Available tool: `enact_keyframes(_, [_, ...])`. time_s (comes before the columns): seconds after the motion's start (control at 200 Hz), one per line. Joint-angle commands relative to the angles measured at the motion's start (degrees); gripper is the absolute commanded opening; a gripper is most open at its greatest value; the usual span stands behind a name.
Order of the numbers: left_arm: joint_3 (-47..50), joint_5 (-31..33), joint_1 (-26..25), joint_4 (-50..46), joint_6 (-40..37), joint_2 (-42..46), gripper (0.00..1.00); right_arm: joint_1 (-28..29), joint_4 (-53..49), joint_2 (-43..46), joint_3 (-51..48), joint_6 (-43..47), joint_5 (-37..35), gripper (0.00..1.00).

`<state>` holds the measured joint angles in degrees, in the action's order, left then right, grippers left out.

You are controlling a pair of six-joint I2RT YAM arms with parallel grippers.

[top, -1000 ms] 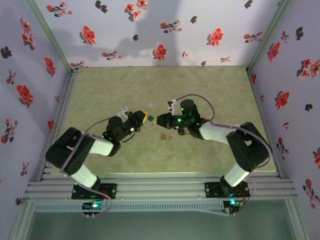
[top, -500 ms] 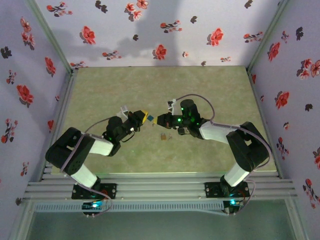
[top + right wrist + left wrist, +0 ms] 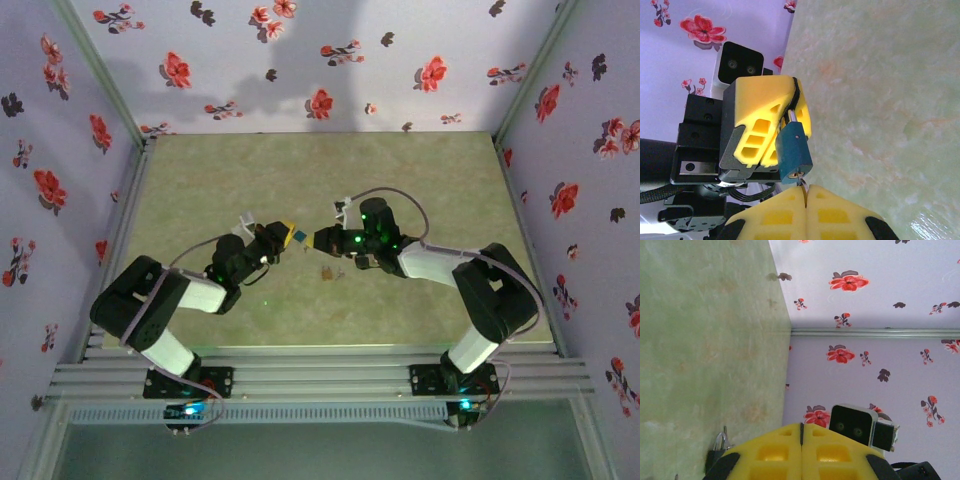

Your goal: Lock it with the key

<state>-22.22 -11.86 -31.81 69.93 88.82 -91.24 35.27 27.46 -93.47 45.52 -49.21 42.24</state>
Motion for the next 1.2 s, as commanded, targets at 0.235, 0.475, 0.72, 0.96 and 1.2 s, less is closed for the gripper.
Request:
enact_keyframes(0.235, [1.1, 3.4, 2.5, 2.6, -0.4, 2.3, 0.00, 0.4, -0.9, -1.4, 1.9, 1.3, 1.4, 0.00])
enact_keyframes(0.475, [1.6, 3.6, 3.1, 2.5, -0.5, 2.4, 0.00, 0.6, -0.9, -1.7, 2.0, 1.4, 1.6, 0.00])
enact_keyframes(0.72, [1.9, 3.7, 3.7, 2.5, -0.4, 2.8, 0.00, 0.6, -1.2, -1.8, 2.2, 1.5, 1.8, 0.00])
enact_keyframes(0.96, [2.3, 3.7, 4.3, 2.5, -0.3, 3.1, 0.00, 0.6, -1.4, -2.0, 2.3, 1.6, 2.0, 0.00])
enact_keyframes(1.2, [2.5, 3.7, 5.0, 2.5, -0.2, 3.5, 0.00, 0.8, -1.5, -2.1, 2.5, 1.7, 2.2, 0.00])
